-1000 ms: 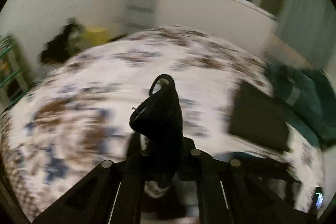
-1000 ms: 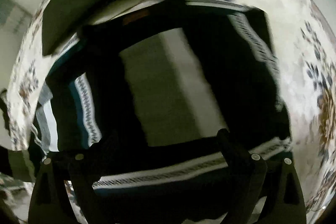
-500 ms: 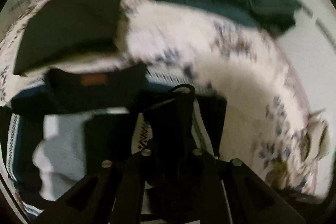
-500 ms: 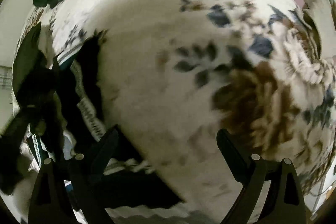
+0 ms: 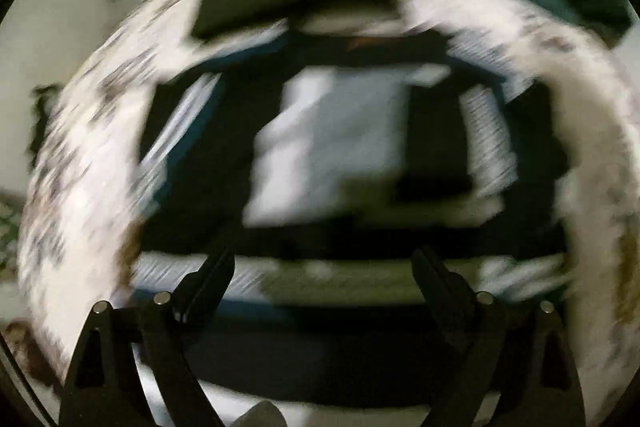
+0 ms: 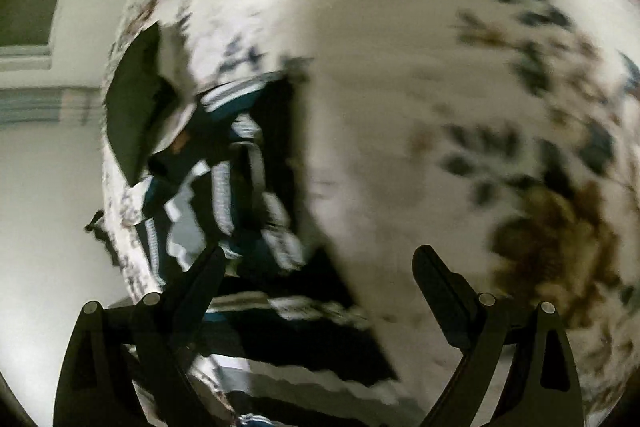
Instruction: Fold small clothes
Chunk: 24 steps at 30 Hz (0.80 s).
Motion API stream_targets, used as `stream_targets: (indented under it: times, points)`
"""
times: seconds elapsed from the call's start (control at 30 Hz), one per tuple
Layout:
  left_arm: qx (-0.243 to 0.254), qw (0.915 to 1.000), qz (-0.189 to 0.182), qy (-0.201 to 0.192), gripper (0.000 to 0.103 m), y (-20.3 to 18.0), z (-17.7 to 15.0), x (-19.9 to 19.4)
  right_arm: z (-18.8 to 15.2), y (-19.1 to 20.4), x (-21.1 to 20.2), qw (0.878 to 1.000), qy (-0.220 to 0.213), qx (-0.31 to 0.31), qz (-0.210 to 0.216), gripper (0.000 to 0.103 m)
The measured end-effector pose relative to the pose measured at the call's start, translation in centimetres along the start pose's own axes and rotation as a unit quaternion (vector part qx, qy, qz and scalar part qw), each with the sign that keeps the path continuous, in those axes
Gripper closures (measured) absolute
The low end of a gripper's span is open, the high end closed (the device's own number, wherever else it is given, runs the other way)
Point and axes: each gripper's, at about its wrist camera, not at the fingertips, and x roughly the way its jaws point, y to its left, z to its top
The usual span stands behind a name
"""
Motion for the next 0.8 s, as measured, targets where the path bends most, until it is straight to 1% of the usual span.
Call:
stream_targets:
  times: [0.07, 0.1, 0.13, 0.17, 0.2, 0.23, 0.27, 0.3, 0.33, 0.4, 0.43, 0.47, 0.5, 0.53, 0.57, 0.6, 0.63, 0.67, 0.7, 0.73, 0.77, 0.8]
  points:
    - [-0.021, 0.9988, 0.023, 0.038, 0.012, 2.6, -2.5, 2.1, 1.1, 2.8, 2.0, 1.0, 0.004, -0.027, 0.009, 0.007]
    - [-0.039, 0.9969, 0.034, 0.06, 0.013, 4.2, -3.9, 3.3, 1.3, 3.7, 2.7, 0.999, 0.003, -0.035, 0.008, 0.008]
    - [-0.052, 0.9955, 0.037, 0.07, 0.012, 5.1, -4.7, 3.9, 1.9, 4.8, 3.9, 0.999, 0.003, -0.046, 0.0, 0.009]
    - [-0.068, 0.9941, 0.031, 0.079, 0.012, 6.0, -5.6, 4.7, 2.5, 6.1, 5.3, 0.998, 0.006, -0.059, -0.013, 0.018]
    - [-0.084, 0.9927, 0.014, 0.085, 0.006, 6.8, -6.3, 5.4, 3.1, 7.1, 6.9, 0.997, 0.011, -0.072, -0.022, 0.034]
    - [-0.103, 0.9912, -0.002, 0.084, 0.0, 7.5, -6.7, 5.9, 3.5, 8.0, 8.4, 0.996, 0.021, -0.085, -0.027, 0.042]
    - [-0.115, 0.99, -0.011, 0.081, 0.0, 7.9, -6.9, 6.2, 3.7, 8.8, 9.9, 0.994, 0.035, -0.099, -0.041, 0.065]
    - [-0.122, 0.9891, -0.02, 0.079, 0.0, 8.1, -7.0, 6.5, 3.9, 9.3, 10.8, 0.992, 0.043, -0.109, -0.055, 0.095]
    - [-0.123, 0.9892, -0.022, 0.077, 0.0, 8.1, -7.0, 6.8, 3.7, 10.2, 11.8, 0.988, 0.044, -0.132, -0.069, 0.095]
    - [-0.126, 0.9895, -0.022, 0.068, 0.0, 8.1, -7.0, 7.0, 3.4, 11.4, 11.0, 0.983, 0.004, -0.158, -0.094, 0.096]
    - [-0.132, 0.9889, -0.022, 0.064, 0.0, 8.1, -7.1, 7.0, 3.5, 11.6, 10.0, 0.982, -0.017, -0.159, -0.102, 0.096]
    - [-0.135, 0.9887, -0.022, 0.061, 0.0, 8.2, -7.2, 6.9, 3.8, 11.3, 9.1, 0.983, -0.033, -0.147, -0.104, 0.096]
    - [-0.134, 0.9888, -0.023, 0.062, 0.0, 8.2, -7.2, 6.9, 4.1, 10.8, 8.7, 0.984, -0.038, -0.133, -0.113, 0.096]
    - [-0.131, 0.9888, -0.025, 0.066, 0.0, 8.2, -7.2, 6.9, 4.2, 10.1, 8.7, 0.983, -0.034, -0.126, -0.127, 0.096]
    - [-0.129, 0.9883, -0.032, 0.076, 0.0, 8.4, -7.0, 6.8, 4.4, 9.5, 9.5, 0.981, -0.01, -0.123, -0.151, 0.095]
    - [-0.134, 0.9864, -0.042, 0.085, 0.0, 8.9, -6.7, 6.4, 4.4, 9.4, 10.1, 0.979, 0.012, -0.122, -0.161, 0.094]
    - [-0.147, 0.9837, -0.056, 0.087, 0.0, 9.8, -6.4, 5.9, 4.5, 9.4, 10.9, 0.975, 0.047, -0.121, -0.178, 0.09]
    - [-0.167, 0.9798, -0.075, 0.081, 0.0, 10.8, -6.0, 5.2, 4.5, 9.8, 10.9, 0.973, 0.063, -0.121, -0.188, 0.087]
    - [-0.188, 0.9754, -0.09, 0.071, 0.0, 12.0, -5.7, 4.4, 4.3, 10.5, 10.3, 0.972, 0.061, -0.124, -0.19, 0.086]
    - [-0.216, 0.9689, -0.108, 0.053, 0.0, 13.6, -5.3, 3.5, 4.2, 11.7, 9.2, 0.973, 0.044, -0.13, -0.186, 0.083]
    - [-0.243, 0.961, -0.127, 0.035, 0.0, 15.3, -4.9, 2.8, 4.1, 13.1, 8.2, 0.974, 0.024, -0.138, -0.179, 0.069]
    - [-0.279, 0.9483, -0.15, 0.016, 0.0, 17.4, -4.3, 2.4, 4.0, 14.1, 7.6, 0.975, 0.013, -0.146, -0.169, 0.055]
